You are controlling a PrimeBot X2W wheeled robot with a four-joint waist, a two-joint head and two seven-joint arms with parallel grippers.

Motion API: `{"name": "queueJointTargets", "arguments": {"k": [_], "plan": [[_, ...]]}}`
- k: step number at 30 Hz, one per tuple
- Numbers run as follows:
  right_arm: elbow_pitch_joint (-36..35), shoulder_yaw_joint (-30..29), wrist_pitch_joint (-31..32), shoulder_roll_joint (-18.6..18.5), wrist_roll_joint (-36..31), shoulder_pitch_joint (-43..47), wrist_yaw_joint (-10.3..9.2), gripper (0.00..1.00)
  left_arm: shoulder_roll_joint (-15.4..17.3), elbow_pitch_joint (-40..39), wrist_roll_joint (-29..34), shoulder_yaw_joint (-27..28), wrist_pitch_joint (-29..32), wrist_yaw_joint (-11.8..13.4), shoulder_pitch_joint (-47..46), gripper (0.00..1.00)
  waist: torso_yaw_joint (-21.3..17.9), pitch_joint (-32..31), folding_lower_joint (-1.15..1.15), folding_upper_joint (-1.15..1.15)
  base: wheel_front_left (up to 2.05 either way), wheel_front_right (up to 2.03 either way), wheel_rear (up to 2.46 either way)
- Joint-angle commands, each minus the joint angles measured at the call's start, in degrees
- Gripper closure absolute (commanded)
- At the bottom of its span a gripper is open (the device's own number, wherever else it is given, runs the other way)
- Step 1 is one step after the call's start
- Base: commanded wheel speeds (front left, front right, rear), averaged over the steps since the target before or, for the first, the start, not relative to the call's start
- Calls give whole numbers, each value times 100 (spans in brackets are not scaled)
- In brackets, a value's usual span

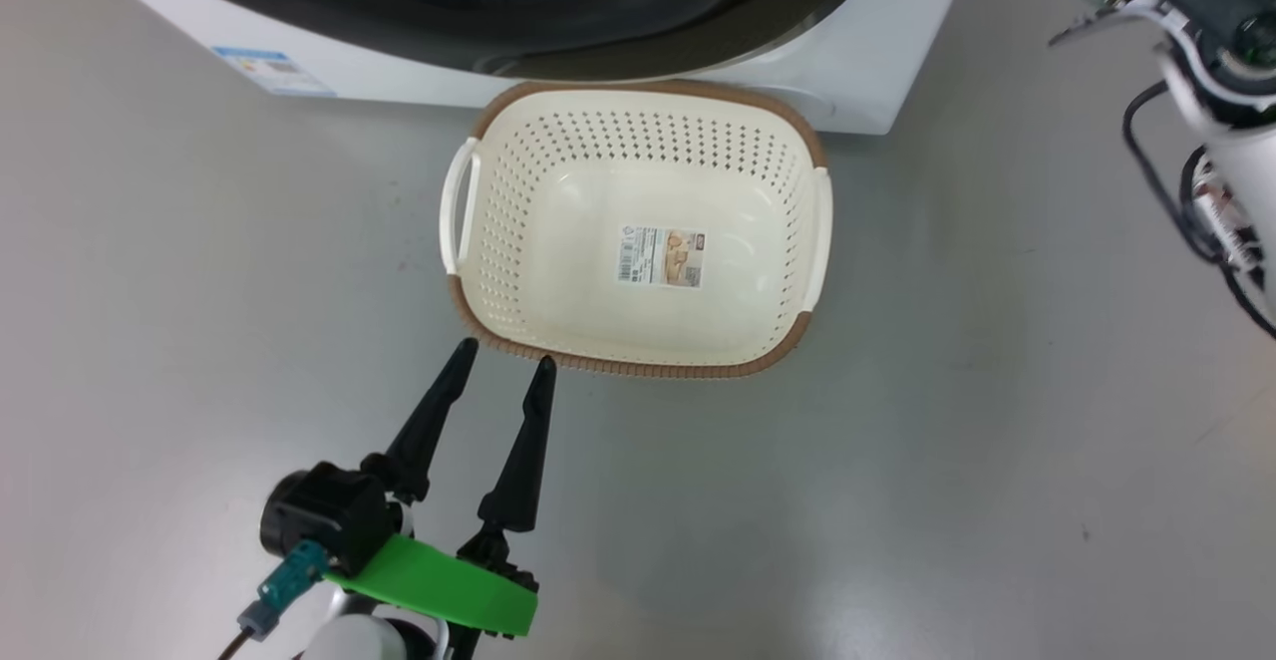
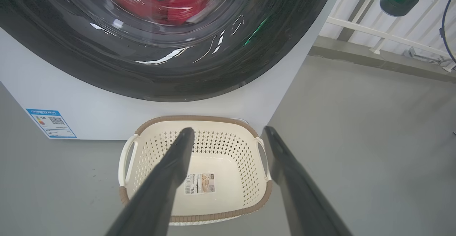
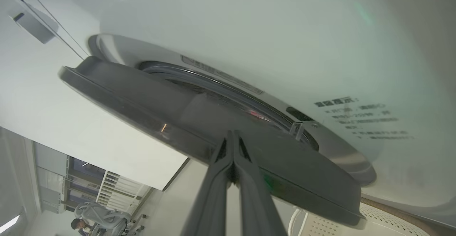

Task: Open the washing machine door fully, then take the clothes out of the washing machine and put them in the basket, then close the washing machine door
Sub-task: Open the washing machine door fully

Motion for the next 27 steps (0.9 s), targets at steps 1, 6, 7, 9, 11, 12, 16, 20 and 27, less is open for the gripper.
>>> {"name": "queueJointTargets", "arguments": {"k": [1,6,7,9,11,12,16,20,27], "plan": [[-88,-80,137,79,178,-134,45,100,67,-102,-50,156,-68,-33,-71,0,98,109,0,0,0,0,0],[58,-197,348,127,325,-328,45,100,67,-93,-102,142,-68,-33,-99,0,150,179,0,0,0,0,0],[96,-211,380,137,328,-370,45,100,67,-93,-114,133,-68,-33,-106,0,166,194,0,0,0,0,0],[157,-222,467,158,334,-445,45,100,67,-93,-140,115,-68,-33,-121,0,197,223,0,0,0,0,0],[209,-220,552,183,330,-510,45,100,67,-91,-166,111,-68,-33,-139,0,221,250,0,0,0,0,0],[232,-211,595,190,316,-539,45,100,67,-89,-176,108,-68,-33,-148,0,232,261,0,0,0,0,0],[327,-173,701,224,249,-605,45,100,67,-87,-217,105,-68,-33,-168,0,259,269,0,0,0,0,0],[286,-126,788,268,193,-471,45,100,67,-78,-279,110,-68,-33,-158,0,266,186,0,0,0,0,0],[116,-1,824,268,53,-58,45,100,67,-60,-274,92,-68,-33,-60,0,271,-84,0,0,0,0,0]]}}
